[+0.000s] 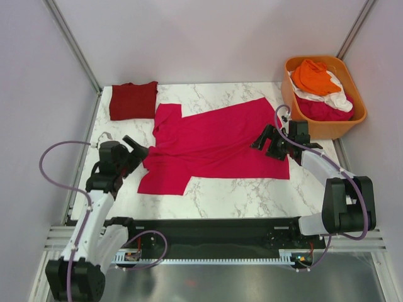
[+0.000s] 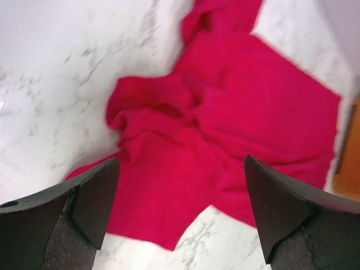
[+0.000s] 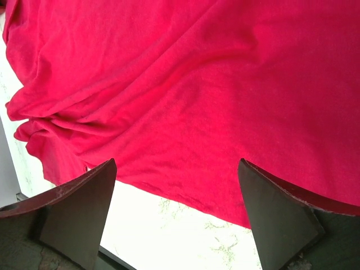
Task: Fold and stack the t-shirts
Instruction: Flatten the tshirt out
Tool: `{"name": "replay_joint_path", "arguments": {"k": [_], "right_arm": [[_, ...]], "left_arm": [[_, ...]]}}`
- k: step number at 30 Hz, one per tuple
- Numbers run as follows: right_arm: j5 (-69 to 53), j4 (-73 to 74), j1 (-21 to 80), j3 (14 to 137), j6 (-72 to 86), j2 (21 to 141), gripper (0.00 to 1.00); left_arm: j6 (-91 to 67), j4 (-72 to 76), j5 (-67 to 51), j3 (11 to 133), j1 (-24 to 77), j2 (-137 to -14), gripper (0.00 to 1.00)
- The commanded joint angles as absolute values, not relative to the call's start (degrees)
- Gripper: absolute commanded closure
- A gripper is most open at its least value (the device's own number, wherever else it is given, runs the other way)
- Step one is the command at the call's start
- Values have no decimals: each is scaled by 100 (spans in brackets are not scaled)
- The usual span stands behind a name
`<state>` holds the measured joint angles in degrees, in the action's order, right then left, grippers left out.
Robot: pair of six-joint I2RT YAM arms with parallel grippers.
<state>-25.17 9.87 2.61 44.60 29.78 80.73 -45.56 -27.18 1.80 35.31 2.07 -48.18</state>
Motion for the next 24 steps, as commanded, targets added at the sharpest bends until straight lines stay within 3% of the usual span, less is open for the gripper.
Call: {"name": "replay_joint_path", "arguments": {"k": [1,3,5,7,8,13,19,20,21,22,23,24], "right_arm": [[-2462,808,246,4403,2944,7963,2],[-2147,958,246,4421,2927,7867,2],[-1944,1063,246,4447,2900,7788,2],[-1689,1204,237,4482,2892,7656,2],[-1627,1317,246,4526,2892,7620,2],[-819,1889,229,4527,3014,7392,2],[-931,1863,220,4359,2971,7146,2],[-1053,1828,228,4403,2953,7163,2],[-1159,1776,229,4421,2962,7163,2],[-1265,1697,229,4447,2962,7172,2],[-1379,1540,237,4482,2962,7189,2],[-1641,1451,237,4517,2988,7189,2]], "left_arm": [[-4430,-1740,272,3568,202,-4210,0],[-4097,-2054,-384,3682,202,-4455,0],[-4096,-2494,-264,3831,202,-4762,0],[-4235,-3022,-35,3859,193,-5070,12],[-4297,-3084,-53,3719,202,-5115,13],[-4359,-3094,-114,3296,202,-5098,14],[-4359,-3094,-114,3391,193,-4307,14],[-4185,-2076,-2020,3601,193,-4254,97],[-4227,-2022,-2631,4152,193,-4254,98],[-4254,-1682,-3080,4470,193,-4289,56],[-4280,-1470,-3607,5196,193,-4341,2],[-4393,-1259,-4552,5586,193,-4551,0]]}}
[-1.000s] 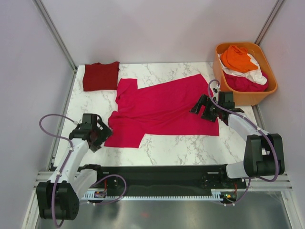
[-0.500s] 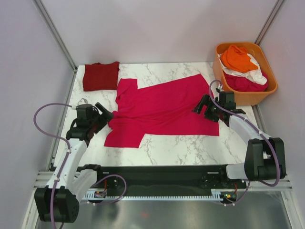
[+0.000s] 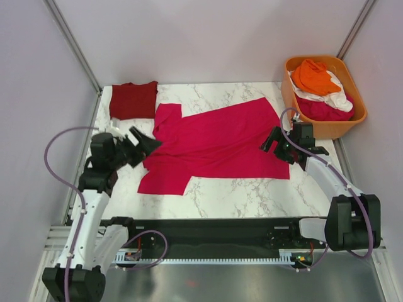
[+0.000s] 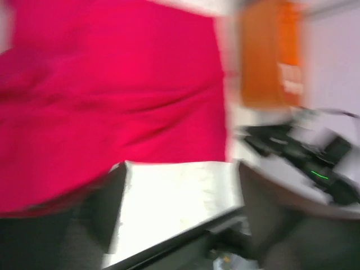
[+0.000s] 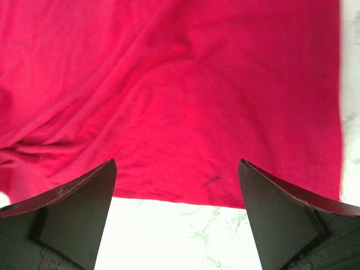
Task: Fold and stack the t-shirts
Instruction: Flatten the tshirt out
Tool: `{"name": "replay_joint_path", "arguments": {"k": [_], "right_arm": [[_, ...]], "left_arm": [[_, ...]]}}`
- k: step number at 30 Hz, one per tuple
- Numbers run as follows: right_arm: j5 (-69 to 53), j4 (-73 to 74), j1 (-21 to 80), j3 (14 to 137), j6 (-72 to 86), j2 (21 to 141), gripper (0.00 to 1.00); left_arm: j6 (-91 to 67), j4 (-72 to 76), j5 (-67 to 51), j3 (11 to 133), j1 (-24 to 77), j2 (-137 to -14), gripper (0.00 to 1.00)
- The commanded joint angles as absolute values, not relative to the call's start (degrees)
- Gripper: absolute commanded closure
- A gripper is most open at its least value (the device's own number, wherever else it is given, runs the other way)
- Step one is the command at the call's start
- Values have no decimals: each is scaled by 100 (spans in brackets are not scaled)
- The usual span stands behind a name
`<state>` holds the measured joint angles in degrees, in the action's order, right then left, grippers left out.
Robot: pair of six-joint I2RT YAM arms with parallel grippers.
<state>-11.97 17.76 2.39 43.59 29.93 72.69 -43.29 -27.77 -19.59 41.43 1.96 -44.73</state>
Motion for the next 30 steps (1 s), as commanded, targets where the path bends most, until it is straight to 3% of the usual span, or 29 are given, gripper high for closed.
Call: {"name": "replay_joint_path", "arguments": {"k": [1,2,3,4,5,6,7,9,10,11,19,22,23,26,30], "right_arm": [[-1774,1354,229,4544,3032,7198,2],[-1888,1206,237,4614,3058,7190,2],[-2055,1143,237,4649,3076,7198,2],[-2144,1090,229,4684,3085,7190,2],[-2205,1012,237,4754,3076,7181,2],[-2232,1002,237,4772,3076,7172,2],[-2259,1002,237,4799,3067,7163,2],[-2259,993,229,4808,3024,7163,2],[-2241,1002,237,4799,3015,7172,2],[-2224,1002,229,4773,2997,7181,2],[-2207,967,237,4693,2971,7198,2],[-892,1685,237,4764,2996,7041,2],[-200,1914,220,4668,3023,6823,2],[280,2039,185,4281,3085,6444,2],[474,2346,132,4192,3059,6626,2]], "left_arm": [[-4612,-1022,-4979,5973,193,-4657,87],[-4806,-863,-5227,6368,193,-4754,98],[-4964,-800,-5264,7077,193,-4868,98],[-5053,-791,-5317,7423,193,-4947,54],[-5097,-774,-5422,8027,193,-5018,22],[-5167,-582,-5597,8251,193,-5140,49],[-5473,-467,-5625,8418,193,-5185,97],[-5965,372,-5764,8595,193,-5229,94],[-6385,552,-5835,8657,193,-5334,24],[-6598,745,-6001,8779,193,-5422,0],[-7742,2241,-6082,8561,193,-5607,0],[-7603,2241,-5924,8325,193,-5555,0],[-7420,1771,-5724,8271,193,-5433,0],[-5751,-902,-4472,7974,193,-5143,1],[-4853,-2448,-3395,6340,193,-4974,9]]}}
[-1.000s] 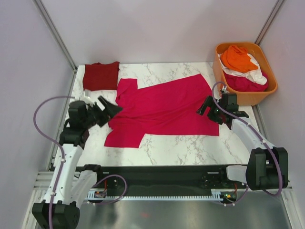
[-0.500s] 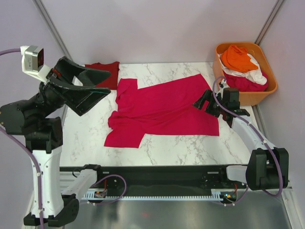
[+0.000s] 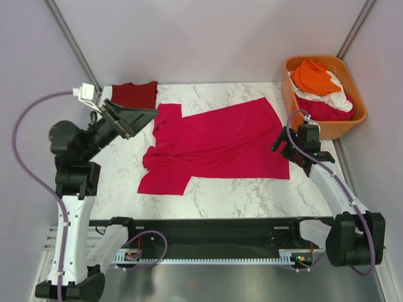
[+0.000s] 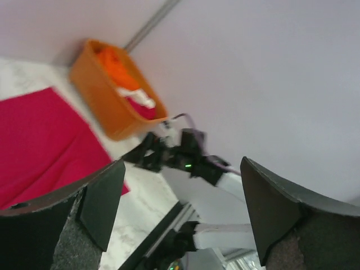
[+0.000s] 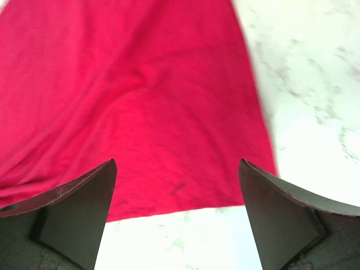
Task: Fold and stack the t-shirts
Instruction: Flatten the tshirt out
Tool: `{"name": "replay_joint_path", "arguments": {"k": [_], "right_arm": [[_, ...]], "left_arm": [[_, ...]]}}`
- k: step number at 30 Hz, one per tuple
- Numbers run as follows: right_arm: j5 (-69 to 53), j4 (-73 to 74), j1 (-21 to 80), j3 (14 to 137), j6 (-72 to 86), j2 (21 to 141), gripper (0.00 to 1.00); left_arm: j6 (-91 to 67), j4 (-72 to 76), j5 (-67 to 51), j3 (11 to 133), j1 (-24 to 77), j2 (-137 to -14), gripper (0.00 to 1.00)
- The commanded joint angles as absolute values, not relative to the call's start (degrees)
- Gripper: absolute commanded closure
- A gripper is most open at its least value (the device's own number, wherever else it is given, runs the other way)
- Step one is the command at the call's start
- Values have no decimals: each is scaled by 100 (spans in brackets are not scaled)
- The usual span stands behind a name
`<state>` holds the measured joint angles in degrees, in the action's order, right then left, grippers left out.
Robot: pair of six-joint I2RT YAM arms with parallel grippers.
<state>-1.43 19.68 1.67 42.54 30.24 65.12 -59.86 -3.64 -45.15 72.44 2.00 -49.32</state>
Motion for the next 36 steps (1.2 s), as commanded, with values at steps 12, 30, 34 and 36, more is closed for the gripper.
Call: {"name": "replay_joint_path", "arguments": {"k": [12,30,34,36], "right_arm": [[159,2865,105,4544,2821,6750,2],[-343,2804,97,4509,2470,7146,2],[-413,2725,97,4474,2496,7146,2],[-483,2681,97,4430,2522,7137,2]], "left_arm": [[-4771,-4219,474,3956,413,-5985,14],[-4913,-4254,686,3243,466,-6846,16],[-4913,-4254,686,3392,466,-7109,16],[-4913,-4254,686,3489,466,-7355,16]]}}
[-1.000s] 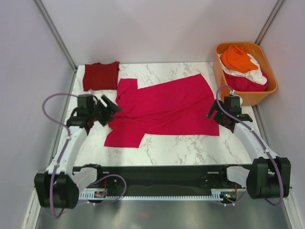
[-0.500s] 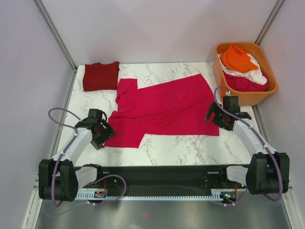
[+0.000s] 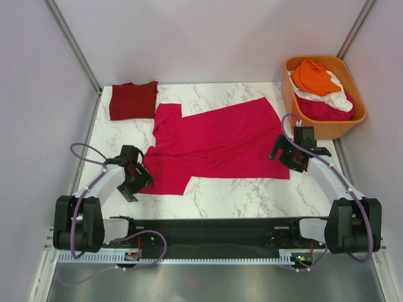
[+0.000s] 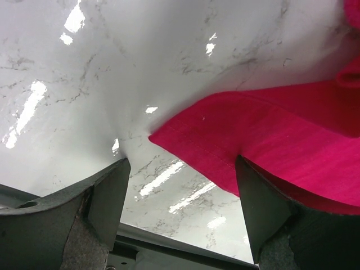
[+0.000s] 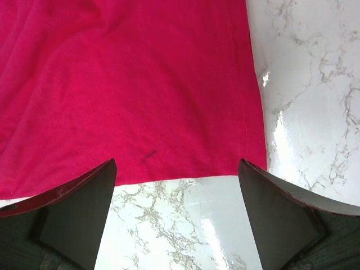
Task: Fold and stack the t-shirts
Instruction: Flatten the tshirt out
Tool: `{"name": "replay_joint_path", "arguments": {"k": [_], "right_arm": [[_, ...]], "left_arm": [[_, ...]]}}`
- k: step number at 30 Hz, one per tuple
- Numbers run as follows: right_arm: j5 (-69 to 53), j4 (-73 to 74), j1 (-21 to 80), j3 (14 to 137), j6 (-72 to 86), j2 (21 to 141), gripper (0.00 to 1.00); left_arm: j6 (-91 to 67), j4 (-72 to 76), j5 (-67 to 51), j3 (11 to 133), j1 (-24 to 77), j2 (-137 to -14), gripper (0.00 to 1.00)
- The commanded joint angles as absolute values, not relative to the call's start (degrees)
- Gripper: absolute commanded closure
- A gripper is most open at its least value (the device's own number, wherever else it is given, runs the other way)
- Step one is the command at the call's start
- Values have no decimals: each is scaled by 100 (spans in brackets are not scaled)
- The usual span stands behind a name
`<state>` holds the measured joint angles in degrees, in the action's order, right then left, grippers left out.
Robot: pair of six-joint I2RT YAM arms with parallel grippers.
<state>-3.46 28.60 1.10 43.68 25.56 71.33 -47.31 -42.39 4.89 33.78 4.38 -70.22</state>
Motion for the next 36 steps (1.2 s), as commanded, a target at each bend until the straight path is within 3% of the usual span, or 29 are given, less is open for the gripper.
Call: {"name": "replay_joint_path", "arguments": {"k": [1,2,3,12,19,23,24,30,36], "right_arm": [[-483,2655,97,4386,2540,7119,2],[-492,2663,97,4360,2549,7128,2],[-475,2663,97,4342,2575,7102,2],[-316,2602,26,3727,3181,7207,2],[-46,2391,26,3296,3542,7224,24],[298,2461,-139,3348,3612,7269,28],[403,2522,-167,3383,3638,7190,35],[896,2856,-553,3384,3832,6961,36],[563,2734,-668,3314,3771,7136,45]], "left_arm": [[-4913,-4254,686,3611,466,-7522,16],[-5052,-2966,886,3682,466,-7750,21],[-5045,-2927,870,3744,457,-7839,97],[-4597,-2180,660,3911,457,-7420,98],[-4491,-2197,448,3806,457,-6944,98],[-4465,-2206,387,3735,457,-6803,98],[-4439,-2206,369,3718,457,-6768,98],[-4447,-2303,316,3744,457,-6548,98],[-4438,-2312,264,3771,457,-6565,98]]}}
